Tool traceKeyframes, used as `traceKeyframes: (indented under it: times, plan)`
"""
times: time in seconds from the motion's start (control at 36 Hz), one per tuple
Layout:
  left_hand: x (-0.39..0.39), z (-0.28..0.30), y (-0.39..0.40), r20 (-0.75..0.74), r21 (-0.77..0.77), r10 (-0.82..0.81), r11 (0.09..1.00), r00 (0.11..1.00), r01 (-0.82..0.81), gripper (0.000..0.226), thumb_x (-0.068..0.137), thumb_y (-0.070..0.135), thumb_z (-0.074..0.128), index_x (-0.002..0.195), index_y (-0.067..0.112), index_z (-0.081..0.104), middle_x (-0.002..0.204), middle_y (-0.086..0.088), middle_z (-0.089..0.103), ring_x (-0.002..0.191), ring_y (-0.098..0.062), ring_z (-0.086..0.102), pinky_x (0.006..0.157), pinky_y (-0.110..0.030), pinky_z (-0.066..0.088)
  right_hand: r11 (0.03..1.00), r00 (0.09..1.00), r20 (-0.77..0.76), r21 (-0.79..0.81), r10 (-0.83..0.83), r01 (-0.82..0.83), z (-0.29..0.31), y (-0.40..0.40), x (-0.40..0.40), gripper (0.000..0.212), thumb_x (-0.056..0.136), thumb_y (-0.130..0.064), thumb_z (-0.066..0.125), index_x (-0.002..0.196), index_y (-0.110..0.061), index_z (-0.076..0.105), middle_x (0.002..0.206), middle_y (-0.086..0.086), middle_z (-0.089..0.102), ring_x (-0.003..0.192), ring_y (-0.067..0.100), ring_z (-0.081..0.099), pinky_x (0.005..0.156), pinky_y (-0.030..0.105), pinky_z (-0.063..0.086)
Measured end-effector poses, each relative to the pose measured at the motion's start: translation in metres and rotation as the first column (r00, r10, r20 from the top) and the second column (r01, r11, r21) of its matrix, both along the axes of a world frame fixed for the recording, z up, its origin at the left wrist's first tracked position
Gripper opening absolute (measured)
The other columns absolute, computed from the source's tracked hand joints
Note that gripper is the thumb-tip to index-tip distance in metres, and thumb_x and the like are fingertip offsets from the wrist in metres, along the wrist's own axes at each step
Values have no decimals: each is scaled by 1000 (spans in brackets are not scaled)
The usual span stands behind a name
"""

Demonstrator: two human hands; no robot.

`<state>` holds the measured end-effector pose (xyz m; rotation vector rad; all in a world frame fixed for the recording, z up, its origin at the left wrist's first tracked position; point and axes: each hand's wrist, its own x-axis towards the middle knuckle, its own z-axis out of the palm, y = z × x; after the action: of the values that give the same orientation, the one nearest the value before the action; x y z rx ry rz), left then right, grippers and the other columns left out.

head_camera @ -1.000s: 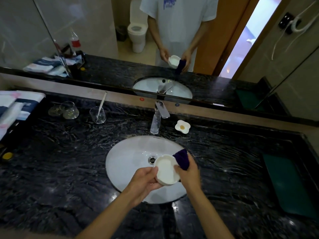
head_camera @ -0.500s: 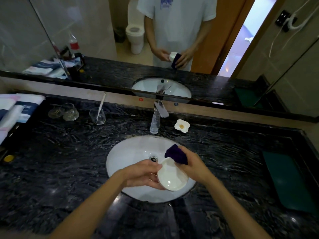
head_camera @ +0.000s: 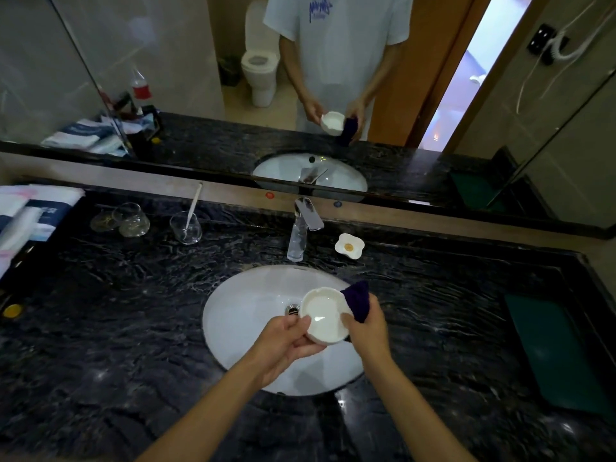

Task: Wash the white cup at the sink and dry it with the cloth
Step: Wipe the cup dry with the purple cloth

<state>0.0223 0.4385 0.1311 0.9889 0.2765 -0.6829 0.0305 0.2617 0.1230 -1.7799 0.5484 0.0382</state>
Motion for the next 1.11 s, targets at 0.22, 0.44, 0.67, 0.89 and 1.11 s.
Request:
traceKeyframes:
  times: [0.22,0.44,0.67,0.89,1.11]
  plan:
    - [-4,-3,6,-81,140,-199,968,977,209,34,99,15,57,118,-13,59,117,-31,69,111,-38,69,95,-40,57,999,999,18,-13,32,-32,-10,-2,-13,49,88,4,60,127,-25,56,101,-14,64,101,16,63,89,34,53]
    - [48,30,15,-77,623,-716,509,694,594,41,100,34,55,99,-6,64,88,-25,73,76,-29,75,86,-33,59,769,788,-25,-206,615,-606,14,-22,15,51,86,-1,62,122,-37,57,117,-4,69,109,10,64,92,27,52]
    - [59,48,1,-118,786,-812,276,572,554,30,95,9,45,104,-14,61,88,-26,75,82,-39,76,84,-37,58,639,684,-158,-259,712,-725,26,-25,37,41,83,-4,64,121,-20,59,104,2,68,92,18,64,73,27,49]
    - [49,35,2,-49,795,-616,452,787,404,18,95,4,49,78,6,54,79,-15,66,62,-30,75,60,-32,58,913,913,25,-31,406,-406,7,-23,11,34,93,-25,66,125,-33,59,113,-12,69,104,5,65,84,27,54]
    - [40,28,2,33,707,-467,636,884,310,18,96,8,53,105,-4,63,105,-16,66,78,-31,75,79,-50,62,757,1000,9,653,24,-24,6,-20,-18,35,99,-30,54,132,-19,61,128,8,68,119,29,62,94,50,53]
